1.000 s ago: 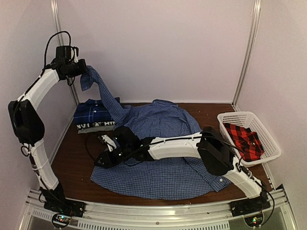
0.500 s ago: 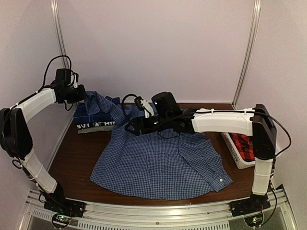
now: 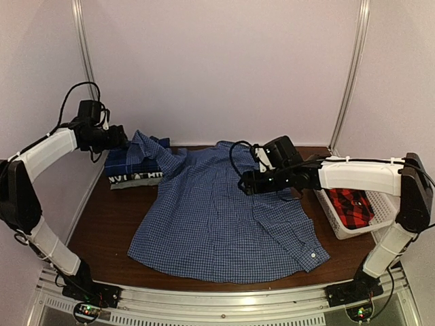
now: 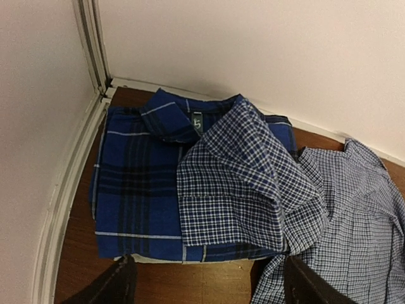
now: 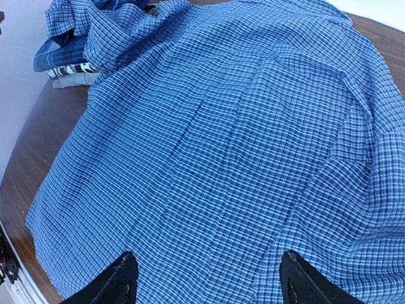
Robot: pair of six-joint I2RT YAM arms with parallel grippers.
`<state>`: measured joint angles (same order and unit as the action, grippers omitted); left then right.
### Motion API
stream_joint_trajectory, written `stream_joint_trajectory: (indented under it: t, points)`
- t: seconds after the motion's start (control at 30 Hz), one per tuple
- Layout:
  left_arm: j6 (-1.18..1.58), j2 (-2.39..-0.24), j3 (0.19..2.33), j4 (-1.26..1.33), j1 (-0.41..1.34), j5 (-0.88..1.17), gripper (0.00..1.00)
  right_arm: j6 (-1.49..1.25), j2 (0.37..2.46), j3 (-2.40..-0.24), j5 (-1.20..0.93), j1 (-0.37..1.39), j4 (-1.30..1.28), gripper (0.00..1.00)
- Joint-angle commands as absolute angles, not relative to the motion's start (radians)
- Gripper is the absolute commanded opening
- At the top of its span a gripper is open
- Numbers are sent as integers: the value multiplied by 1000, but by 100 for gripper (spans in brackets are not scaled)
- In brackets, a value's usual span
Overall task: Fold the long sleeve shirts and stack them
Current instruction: Flatten out the crumpled shirt at the center of the board.
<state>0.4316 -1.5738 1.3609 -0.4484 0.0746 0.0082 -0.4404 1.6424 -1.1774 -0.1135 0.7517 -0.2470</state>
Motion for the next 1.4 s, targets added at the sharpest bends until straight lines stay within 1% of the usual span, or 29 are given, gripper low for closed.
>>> stream_joint_trajectory:
  t: [0.0,0.07,0.23,0.37,0.47,0.63,0.83,1.17,1.27,1.37]
  points:
    - [399,-1490,1417,-495,166,-126,85,-395,1573,-1096,-5,716,-345,79]
    - [397,-1482,1430,-519,201,-142,87,-386,1561,-1066,-11,696,-344,79]
    - [446,-1491,1399,-497,339,-58,86,-376,1565,-1038,-51,690,-381,77]
    - [493,-1560,1371,-446,478,-1,86,-381,1543,-990,-8,692,-415,76]
    - [537,-1625,1340,-382,553,92,86,-398,1513,-957,-5,698,-433,76]
    - [596,-1734,1286,-277,637,204,86,-433,1494,-911,-8,764,-408,75]
    - [659,-1809,1183,-187,654,196,85,-439,1569,-919,-5,811,-364,70]
    - [671,-1790,1050,-204,653,103,86,-421,1666,-910,47,811,-337,63]
    - [666,-1779,1025,-219,649,80,86,-423,1673,-905,51,811,-336,59]
    - [663,-1776,1001,-230,642,68,86,-424,1680,-906,63,811,-346,49]
